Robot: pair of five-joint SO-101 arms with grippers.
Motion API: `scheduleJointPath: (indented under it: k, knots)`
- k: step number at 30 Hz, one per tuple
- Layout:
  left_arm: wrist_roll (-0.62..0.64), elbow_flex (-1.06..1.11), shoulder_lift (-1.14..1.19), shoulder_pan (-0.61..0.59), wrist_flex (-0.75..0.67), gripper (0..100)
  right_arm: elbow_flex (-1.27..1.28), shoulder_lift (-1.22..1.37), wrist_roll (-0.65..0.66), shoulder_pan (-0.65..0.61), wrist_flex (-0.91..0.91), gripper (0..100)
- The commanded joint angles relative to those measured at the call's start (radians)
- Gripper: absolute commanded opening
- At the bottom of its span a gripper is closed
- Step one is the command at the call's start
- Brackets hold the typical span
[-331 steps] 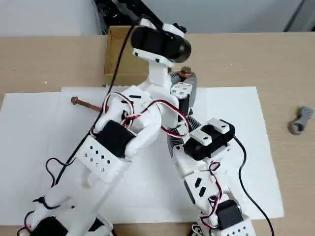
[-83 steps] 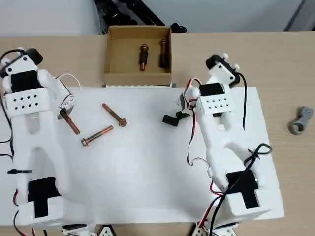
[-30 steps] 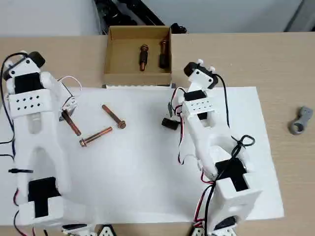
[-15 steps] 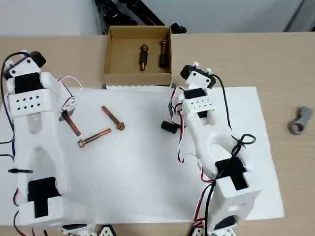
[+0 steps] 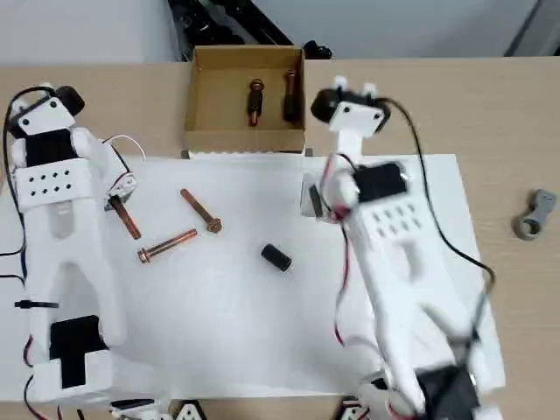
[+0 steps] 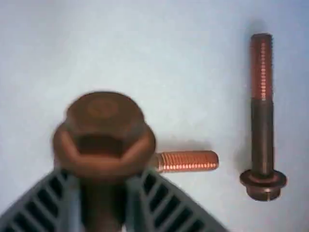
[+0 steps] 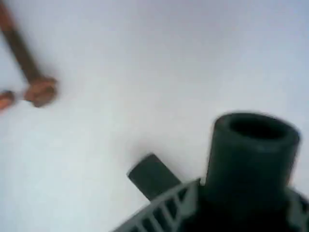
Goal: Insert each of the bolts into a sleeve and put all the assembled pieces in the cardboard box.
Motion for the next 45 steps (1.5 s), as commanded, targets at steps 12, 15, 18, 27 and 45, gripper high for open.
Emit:
scheduleJointPath:
  k: [12, 15, 18, 27, 45]
  knots:
    - [-0.101, -0.417, -0.061, 0.262, 0.044, 0, 0.298, -0.908, 0.374, -0.007, -0.214, 1.4]
    - [-0.135, -0.575, -0.061, 0.304, 0.078, 0, 0.516, -1.130, 0.374, -0.007, -0.338, 0.9]
    - [-0.163, -0.684, -0.060, 0.338, 0.097, 0, 0.747, -1.328, 0.374, -0.007, -0.427, 0.3]
    - [-0.172, -0.969, -0.081, 0.529, 0.129, 0, 1.045, -1.397, 0.126, -0.067, -0.627, 0.3]
    - [-0.190, -0.980, -0.097, 0.919, 0.127, 0, 1.186, -1.383, 0.123, -0.260, -0.776, 0.3]
